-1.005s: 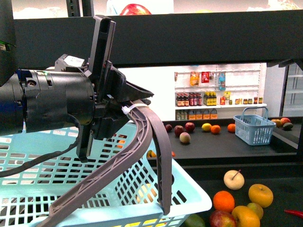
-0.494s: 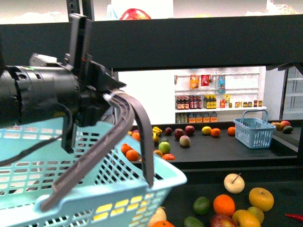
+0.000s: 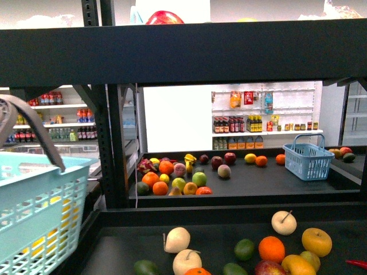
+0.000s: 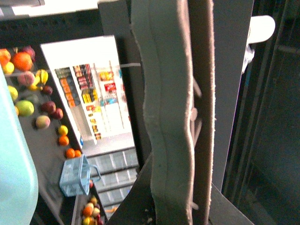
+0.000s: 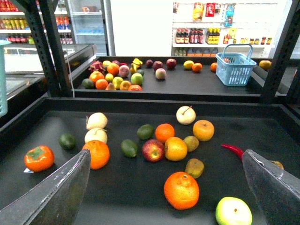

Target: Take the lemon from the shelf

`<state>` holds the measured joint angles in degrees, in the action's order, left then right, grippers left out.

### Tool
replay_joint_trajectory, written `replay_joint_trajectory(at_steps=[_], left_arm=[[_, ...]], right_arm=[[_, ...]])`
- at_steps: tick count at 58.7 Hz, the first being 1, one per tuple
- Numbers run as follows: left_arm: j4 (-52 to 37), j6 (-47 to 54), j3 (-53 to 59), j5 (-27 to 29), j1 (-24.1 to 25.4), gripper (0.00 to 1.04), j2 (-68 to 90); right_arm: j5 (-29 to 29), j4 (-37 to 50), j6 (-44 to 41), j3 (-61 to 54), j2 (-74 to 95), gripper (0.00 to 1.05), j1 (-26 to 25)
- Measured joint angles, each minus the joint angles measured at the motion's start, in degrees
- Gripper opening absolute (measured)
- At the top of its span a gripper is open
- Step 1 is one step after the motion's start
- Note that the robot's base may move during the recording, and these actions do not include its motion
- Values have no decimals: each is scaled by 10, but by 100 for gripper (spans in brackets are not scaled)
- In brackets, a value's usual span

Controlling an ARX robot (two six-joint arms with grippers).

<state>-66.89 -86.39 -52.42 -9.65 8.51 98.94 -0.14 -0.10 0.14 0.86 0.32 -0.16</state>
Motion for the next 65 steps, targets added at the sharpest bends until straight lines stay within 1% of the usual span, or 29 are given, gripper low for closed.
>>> replay_joint_trajectory(at_steps=[5, 13, 24, 36, 61, 64, 65], left_arm=[[-33, -15, 0, -5, 39, 9, 18], [-71, -33, 0, -35, 100, 9, 49], [-113, -47, -2, -73, 148, 9, 90], [-123, -62, -2, -73, 165, 9, 117], [-126, -69, -1, -88, 168, 9, 137], [-126, -67, 0, -90, 168, 15, 137], [-127, -68, 0, -90, 168, 19, 137]], right_arm=[[0, 0, 0, 0, 0, 97, 0], [0, 0, 0, 0, 0, 97, 0], [0, 0, 0, 0, 0, 97, 0], [0, 0, 0, 0, 0, 97, 0], [0, 0, 0, 0, 0, 97, 0], [0, 0, 0, 0, 0, 97, 0], [0, 0, 0, 0, 0, 97, 0]])
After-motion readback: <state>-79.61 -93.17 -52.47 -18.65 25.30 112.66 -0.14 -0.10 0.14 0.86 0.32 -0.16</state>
